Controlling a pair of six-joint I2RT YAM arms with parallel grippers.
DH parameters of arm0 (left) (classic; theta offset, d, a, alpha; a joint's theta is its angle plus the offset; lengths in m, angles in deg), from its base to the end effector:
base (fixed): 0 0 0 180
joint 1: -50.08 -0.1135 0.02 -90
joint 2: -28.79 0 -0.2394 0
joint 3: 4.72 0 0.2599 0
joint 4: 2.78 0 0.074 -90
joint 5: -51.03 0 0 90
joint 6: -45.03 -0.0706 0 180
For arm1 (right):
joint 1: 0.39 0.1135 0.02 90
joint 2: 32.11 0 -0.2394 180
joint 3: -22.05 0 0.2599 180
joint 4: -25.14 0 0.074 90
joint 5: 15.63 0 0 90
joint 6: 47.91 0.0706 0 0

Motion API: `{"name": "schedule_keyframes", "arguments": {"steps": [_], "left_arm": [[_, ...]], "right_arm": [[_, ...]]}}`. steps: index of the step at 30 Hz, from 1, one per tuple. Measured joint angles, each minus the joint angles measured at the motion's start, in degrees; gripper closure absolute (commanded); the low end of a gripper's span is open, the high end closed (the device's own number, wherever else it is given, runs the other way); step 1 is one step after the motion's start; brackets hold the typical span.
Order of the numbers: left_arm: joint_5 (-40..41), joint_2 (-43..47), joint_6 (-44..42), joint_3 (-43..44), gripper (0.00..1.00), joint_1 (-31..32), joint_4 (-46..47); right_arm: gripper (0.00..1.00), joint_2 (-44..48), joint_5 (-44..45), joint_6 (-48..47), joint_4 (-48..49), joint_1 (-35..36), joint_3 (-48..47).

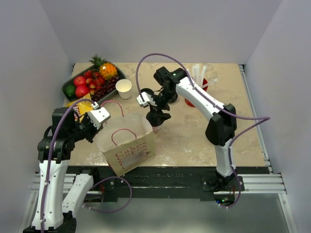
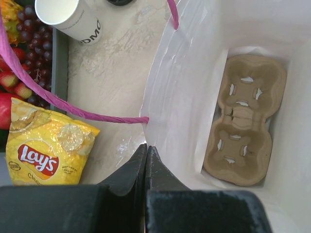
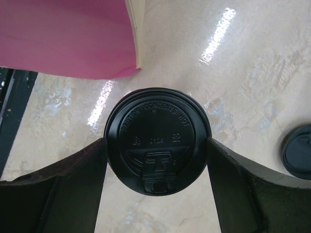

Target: Pack the takeout coffee

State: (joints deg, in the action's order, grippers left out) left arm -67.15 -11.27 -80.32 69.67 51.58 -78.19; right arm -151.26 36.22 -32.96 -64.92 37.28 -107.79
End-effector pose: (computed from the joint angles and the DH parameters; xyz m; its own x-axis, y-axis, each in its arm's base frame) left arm 0.1532 -0.0374 0.3246 -0.3165 0.5185 -0.7944 0.6891 0.7012 0.1830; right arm 0.3025 0.2887 0.2435 0.3508 -0.6891 -0.6342 -0.8989 -0.4377 -0.0216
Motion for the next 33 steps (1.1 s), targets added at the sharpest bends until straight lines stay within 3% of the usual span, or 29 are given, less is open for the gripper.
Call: {"name": "schedule_keyframes", "arguments": {"steps": [7, 14, 17, 18, 19, 20, 21, 33], "left_arm": [[-1.5, 0.9, -0.4, -0.9, 1.00, 0.0, 1.1], [-3.4, 0.6, -0.4, -0.5, 1.00, 0.0, 1.2], [-4.3, 0.3, -0.3, -0.3, 1.00, 0.0, 1.3], [-4.6, 0.1, -0.3, -0.2, 1.00, 0.0, 1.4], [-4.9, 0.0, -0.2, -0.1, 1.00, 0.0, 1.6], [-5.3, -0.2, 0.3, -0.1, 1.00, 0.0, 1.9], [-5.8, -0.4, 0.6, -0.1, 1.00, 0.0, 2.4], [-12.9, -2.9, 9.2, 1.2, 1.00, 0.0, 9.9]], "right_arm": [[0.37, 7.5, 3.3, 12.0, 3.7, -1.0, -1.7], [0.47, 15.0, 7.2, 25.3, 14.5, -2.1, -5.0], [0.58, 17.8, 7.4, 29.6, 18.0, -2.1, -5.3], [0.76, 18.7, 7.5, 31.0, 19.2, -2.1, -5.4], [0.87, 19.5, 7.5, 32.2, 20.1, -2.1, -5.4], [0.97, 20.3, 7.4, 33.4, 21.0, -2.1, -5.4], [1.00, 21.1, 7.4, 34.5, 21.8, -2.1, -5.4], [1.00, 30.6, 3.3, 46.5, 30.6, -1.4, -5.4]]}}
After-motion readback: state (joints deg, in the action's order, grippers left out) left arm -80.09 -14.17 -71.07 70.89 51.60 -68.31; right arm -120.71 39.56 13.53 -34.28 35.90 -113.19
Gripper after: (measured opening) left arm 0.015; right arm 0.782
